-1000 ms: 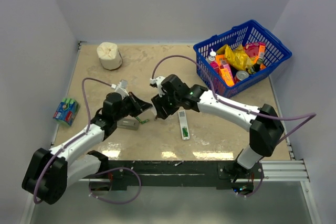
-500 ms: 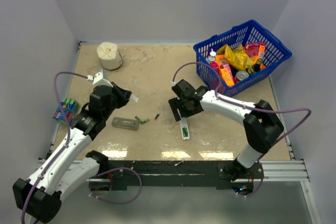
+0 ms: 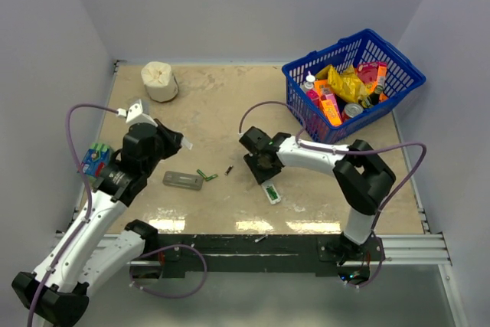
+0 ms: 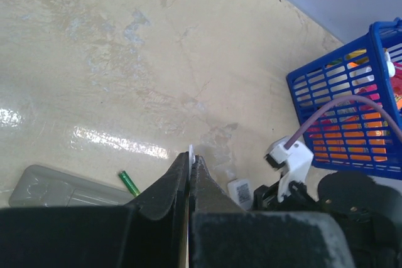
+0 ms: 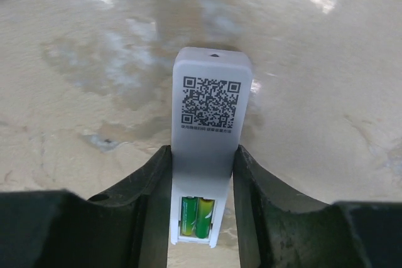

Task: Load the batteries into the remote control
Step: Move the remote control to the center of the board.

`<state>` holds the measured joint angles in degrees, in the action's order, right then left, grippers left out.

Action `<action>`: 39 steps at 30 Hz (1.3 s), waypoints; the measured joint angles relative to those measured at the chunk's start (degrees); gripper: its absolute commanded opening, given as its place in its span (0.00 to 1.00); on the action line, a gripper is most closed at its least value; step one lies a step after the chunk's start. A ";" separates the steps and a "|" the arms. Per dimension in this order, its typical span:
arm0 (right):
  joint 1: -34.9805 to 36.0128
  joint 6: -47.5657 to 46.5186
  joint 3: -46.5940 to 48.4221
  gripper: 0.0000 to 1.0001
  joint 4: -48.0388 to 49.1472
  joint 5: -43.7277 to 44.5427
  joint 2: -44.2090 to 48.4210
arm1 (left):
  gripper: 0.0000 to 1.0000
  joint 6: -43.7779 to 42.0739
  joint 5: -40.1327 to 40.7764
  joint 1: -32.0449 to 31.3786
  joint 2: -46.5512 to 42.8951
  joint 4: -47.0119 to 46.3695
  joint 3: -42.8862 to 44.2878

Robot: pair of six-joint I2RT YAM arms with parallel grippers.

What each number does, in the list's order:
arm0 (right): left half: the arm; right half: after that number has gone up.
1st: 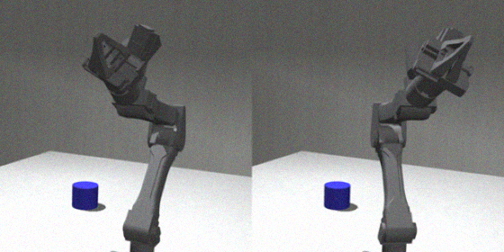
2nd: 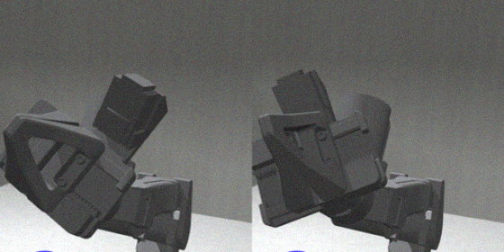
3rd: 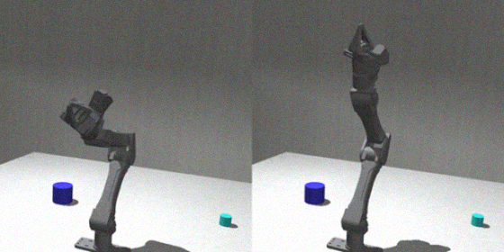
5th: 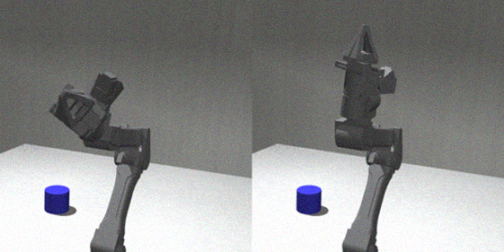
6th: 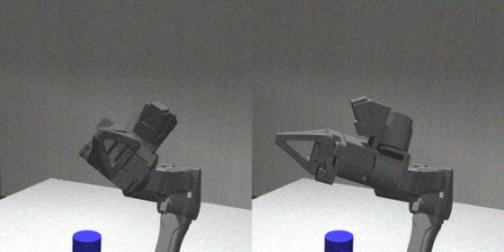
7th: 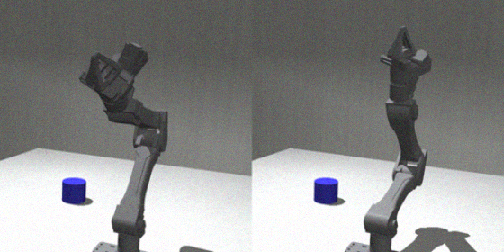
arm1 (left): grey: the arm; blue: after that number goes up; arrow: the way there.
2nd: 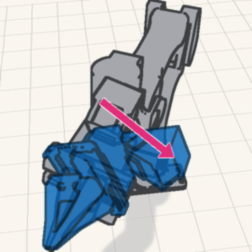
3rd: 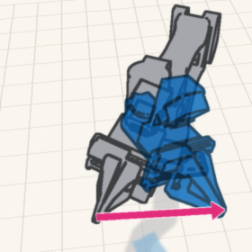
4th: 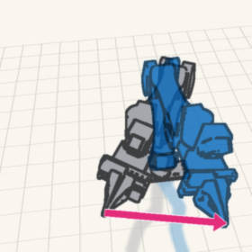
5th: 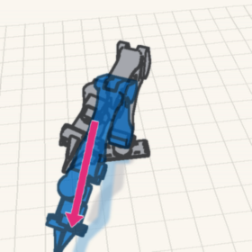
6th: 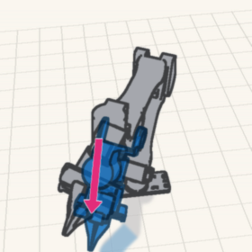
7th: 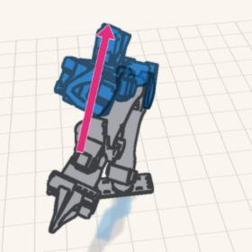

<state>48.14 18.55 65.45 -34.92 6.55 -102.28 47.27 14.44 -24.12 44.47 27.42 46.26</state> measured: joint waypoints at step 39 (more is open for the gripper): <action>22.73 -34.01 -3.34 0.59 17.29 5.35 14.45 | 0.00 4.55 -1.70 0.15 6.64 10.45 12.83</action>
<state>70.87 -15.46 62.11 -17.63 11.90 -87.83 51.81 12.73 -23.97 51.11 37.87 59.09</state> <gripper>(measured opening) 0.624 0.024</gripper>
